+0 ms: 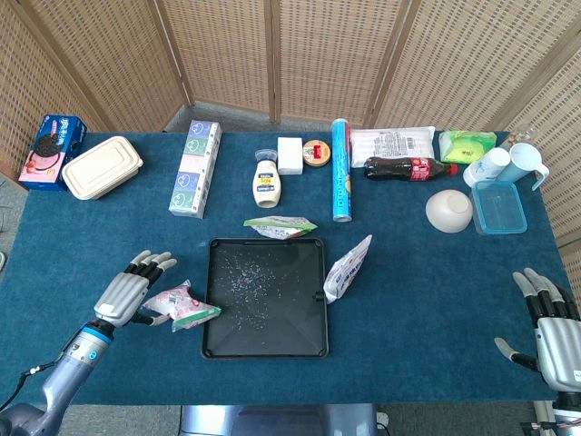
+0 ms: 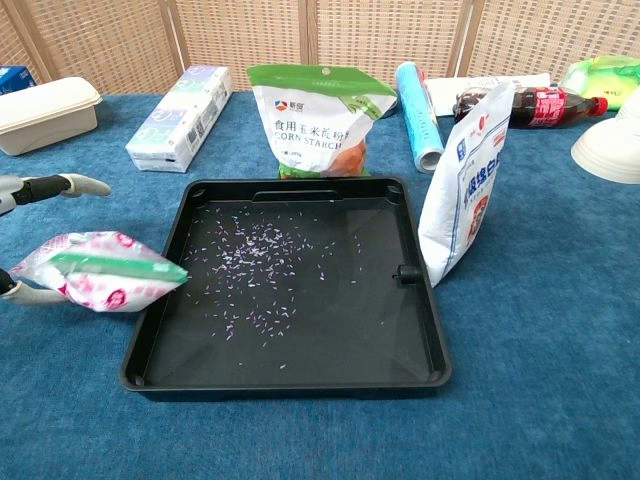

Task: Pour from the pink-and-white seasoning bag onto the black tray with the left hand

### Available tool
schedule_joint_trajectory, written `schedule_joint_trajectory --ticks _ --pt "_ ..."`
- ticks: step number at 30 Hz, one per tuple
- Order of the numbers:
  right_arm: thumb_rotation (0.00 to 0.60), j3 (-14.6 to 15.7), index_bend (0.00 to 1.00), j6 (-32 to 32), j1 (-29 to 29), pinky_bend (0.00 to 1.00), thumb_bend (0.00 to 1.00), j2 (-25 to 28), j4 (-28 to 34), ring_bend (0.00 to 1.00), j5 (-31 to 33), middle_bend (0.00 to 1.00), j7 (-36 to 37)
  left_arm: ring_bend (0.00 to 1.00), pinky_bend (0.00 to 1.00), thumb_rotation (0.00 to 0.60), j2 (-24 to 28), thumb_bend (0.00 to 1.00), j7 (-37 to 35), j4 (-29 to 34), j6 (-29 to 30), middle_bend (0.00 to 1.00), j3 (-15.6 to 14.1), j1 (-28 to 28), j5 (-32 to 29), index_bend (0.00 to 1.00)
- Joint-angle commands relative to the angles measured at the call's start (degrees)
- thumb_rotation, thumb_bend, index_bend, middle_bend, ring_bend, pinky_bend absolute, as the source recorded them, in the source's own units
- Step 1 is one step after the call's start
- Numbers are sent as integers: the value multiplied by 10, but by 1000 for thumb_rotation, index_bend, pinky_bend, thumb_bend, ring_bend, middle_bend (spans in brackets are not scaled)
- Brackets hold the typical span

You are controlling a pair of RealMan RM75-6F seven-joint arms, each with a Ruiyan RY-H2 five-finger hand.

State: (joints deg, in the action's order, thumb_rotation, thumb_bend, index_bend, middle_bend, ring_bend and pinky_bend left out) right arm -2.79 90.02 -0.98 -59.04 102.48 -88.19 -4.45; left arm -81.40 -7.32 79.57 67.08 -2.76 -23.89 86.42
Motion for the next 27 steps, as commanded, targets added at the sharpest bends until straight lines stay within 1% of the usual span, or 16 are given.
schedule_joint_trajectory --ticks 1,5,7,10,12,16,21,27 --pt "600 0 0 -1 1 91 0 0 -1 85 1 4 -1 0 41 489 16 0 -35 0 0 0 -7 -2 19 16" --pt "600 0 0 -2 1 91 0 -1 -1 85 1 4 -2 0 41 480 28 0 -58 -8 -1 0 -14 -3 31 16" --pt "600 0 0 -3 1 91 0 -2 -1 85 0 4 -4 0 41 467 36 0 -67 -6 -14 0 -21 -6 34 15" --pt "600 0 0 -3 1 91 0 -2 0 85 1 4 -5 0 32 428 49 0 -67 4 -39 0 -28 -12 30 16" --pt "600 1 0 -3 1 91 0 -2 0 84 1 4 -6 0 19 410 52 0 -62 10 -42 0 -26 -12 27 17" --pt "600 0 0 -3 1 91 0 -3 0 85 1 4 -8 0 19 406 48 0 -74 2 -11 0 -19 -4 37 16" --pt "600 0 0 -4 2 91 0 -3 -1 85 1 4 -8 0 19 403 57 0 -85 -6 25 0 -11 7 44 16" --pt "600 0 0 -2 1 91 0 -1 -1 85 0 4 -4 0 19 409 92 0 -82 -4 69 0 -2 31 36 16"
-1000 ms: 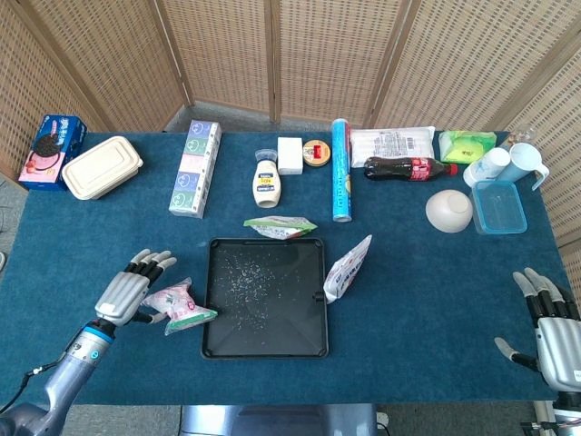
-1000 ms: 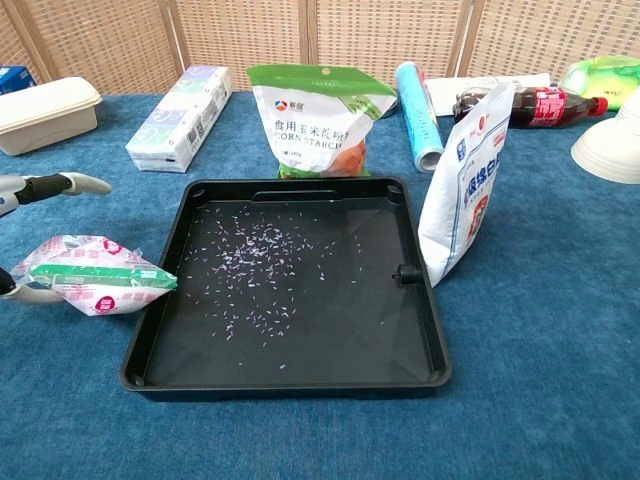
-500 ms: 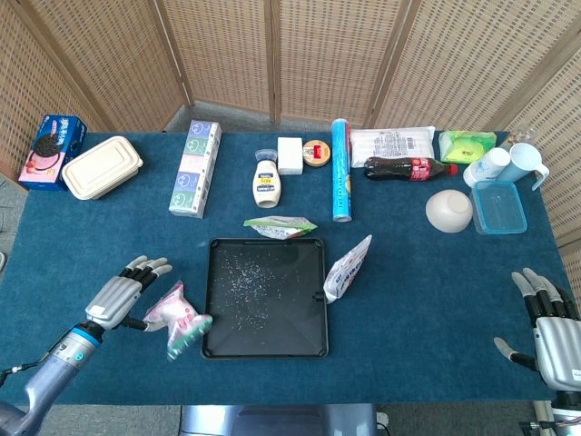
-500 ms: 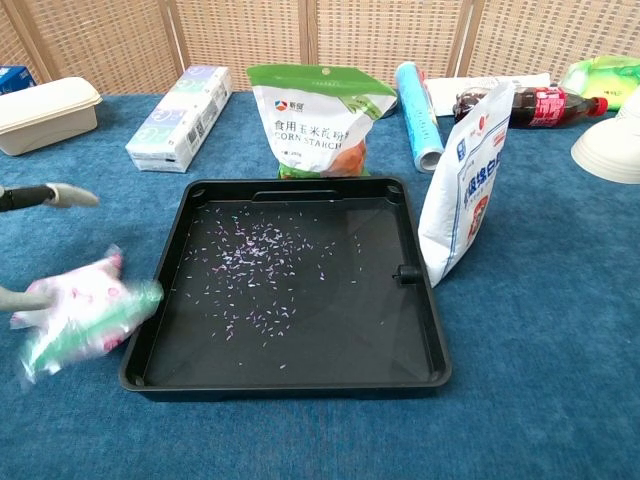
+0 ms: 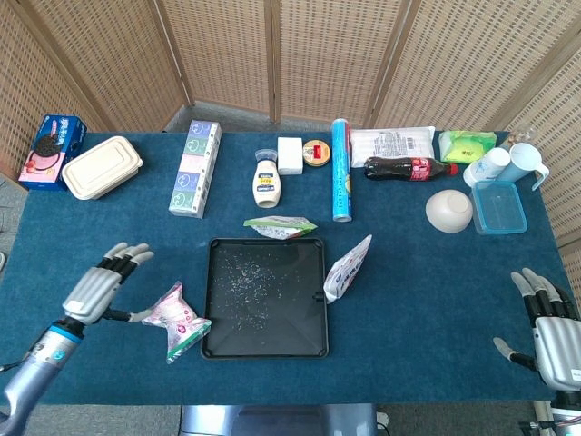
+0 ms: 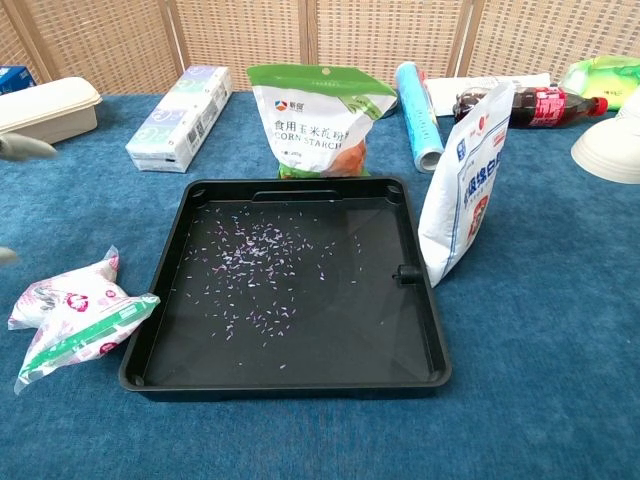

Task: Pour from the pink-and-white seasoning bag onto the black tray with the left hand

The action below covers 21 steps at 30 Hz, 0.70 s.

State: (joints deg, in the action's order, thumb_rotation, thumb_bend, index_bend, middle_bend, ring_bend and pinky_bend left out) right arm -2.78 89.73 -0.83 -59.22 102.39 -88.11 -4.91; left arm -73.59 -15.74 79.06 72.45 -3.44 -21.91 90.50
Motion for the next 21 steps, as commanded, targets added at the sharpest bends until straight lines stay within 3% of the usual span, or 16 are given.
schedule_joint_trajectory --ticks 1,9,12,16,21 --pt "600 0 0 1 0 91 0 0 0 85 -1 5 1 0 19 409 20 0 5 3 20 0 6 16 -7 16" --pt "600 0 0 4 -1 91 0 -1 -1 85 -2 4 -1 0 19 505 59 0 54 19 60 0 13 58 -43 16" --pt "600 -1 0 6 0 91 0 -5 -4 85 -5 5 -4 0 19 513 65 0 54 20 83 0 14 80 -51 17" --pt "600 -3 0 12 -1 91 0 -10 -7 84 -8 6 -7 0 19 527 64 0 64 15 108 0 14 99 -50 16" --pt "600 -6 0 17 -1 86 0 -16 -12 84 -9 6 -12 0 19 600 53 0 97 14 136 0 22 119 -58 16"
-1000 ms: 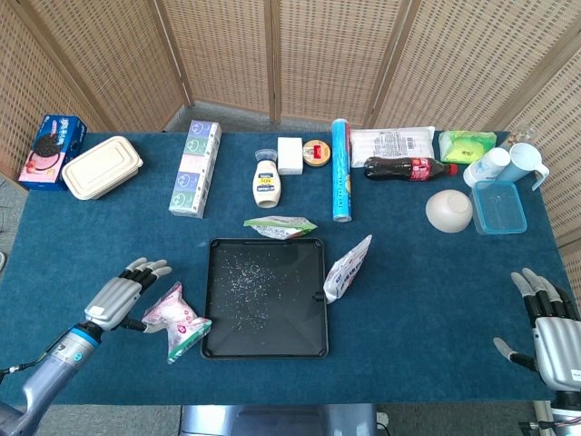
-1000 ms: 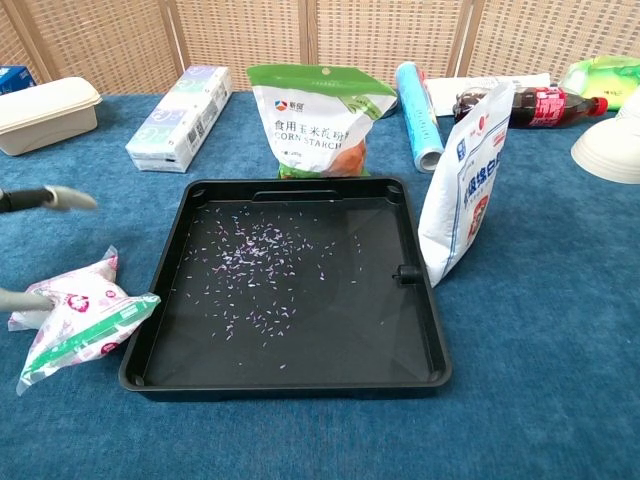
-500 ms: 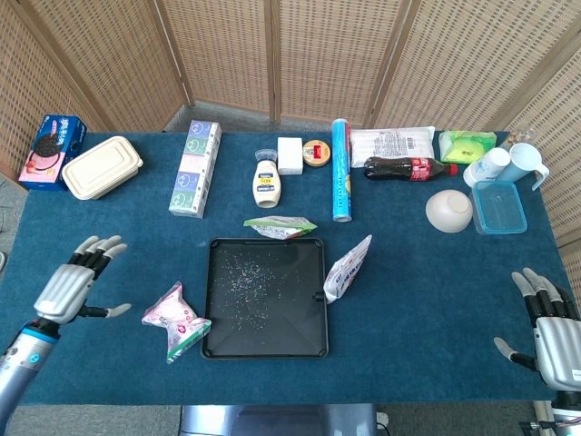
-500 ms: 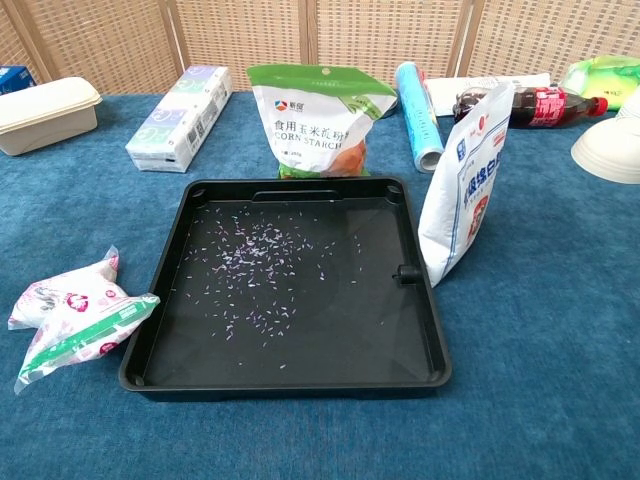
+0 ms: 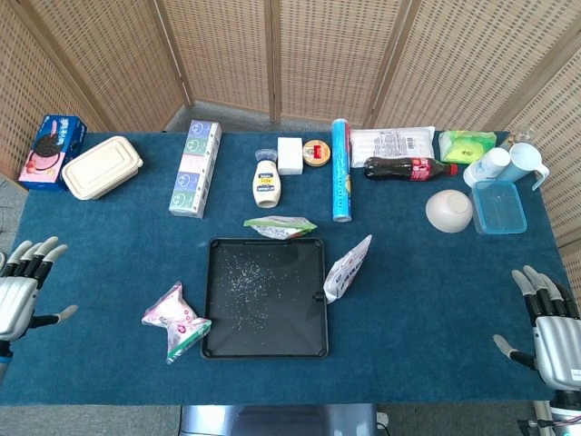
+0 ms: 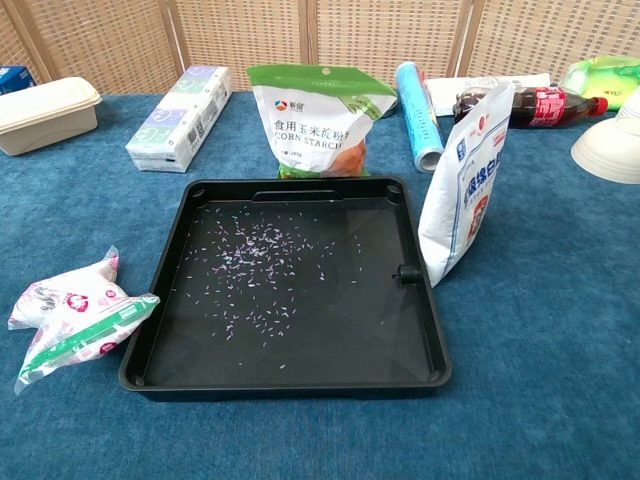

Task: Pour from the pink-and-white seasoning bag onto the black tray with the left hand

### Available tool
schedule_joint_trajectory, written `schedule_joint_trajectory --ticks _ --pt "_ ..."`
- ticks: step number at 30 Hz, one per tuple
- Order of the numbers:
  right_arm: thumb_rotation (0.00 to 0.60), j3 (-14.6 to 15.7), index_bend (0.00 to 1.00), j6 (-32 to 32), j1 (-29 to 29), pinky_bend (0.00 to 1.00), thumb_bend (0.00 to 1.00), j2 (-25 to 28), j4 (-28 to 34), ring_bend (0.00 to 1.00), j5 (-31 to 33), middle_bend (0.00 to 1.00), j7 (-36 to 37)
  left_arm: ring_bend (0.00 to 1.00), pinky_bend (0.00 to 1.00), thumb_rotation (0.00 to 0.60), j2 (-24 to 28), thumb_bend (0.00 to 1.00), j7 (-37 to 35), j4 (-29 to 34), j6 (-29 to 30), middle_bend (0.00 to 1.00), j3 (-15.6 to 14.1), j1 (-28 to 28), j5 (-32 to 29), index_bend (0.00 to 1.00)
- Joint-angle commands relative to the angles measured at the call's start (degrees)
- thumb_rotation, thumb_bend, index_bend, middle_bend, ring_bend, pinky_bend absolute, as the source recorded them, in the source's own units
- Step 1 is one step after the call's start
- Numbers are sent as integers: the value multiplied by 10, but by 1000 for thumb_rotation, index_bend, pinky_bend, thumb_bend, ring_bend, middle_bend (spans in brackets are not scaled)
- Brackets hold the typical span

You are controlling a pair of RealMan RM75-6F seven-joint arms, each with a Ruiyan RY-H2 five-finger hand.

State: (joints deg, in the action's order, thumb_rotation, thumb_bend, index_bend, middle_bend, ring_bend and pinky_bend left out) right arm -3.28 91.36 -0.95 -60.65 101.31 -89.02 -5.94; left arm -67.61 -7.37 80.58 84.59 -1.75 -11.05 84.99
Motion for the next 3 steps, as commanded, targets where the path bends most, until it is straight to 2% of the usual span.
schedule_joint_trajectory --ticks 1,3 --pt "600 -1 0 2 0 86 0 -3 -3 84 1 6 -3 0 18 600 -9 0 13 -3 19 0 6 13 -2 16" --pt "600 -2 0 2 0 86 0 -6 -5 83 2 6 -7 0 19 600 -12 0 8 -6 20 0 8 16 -3 16"
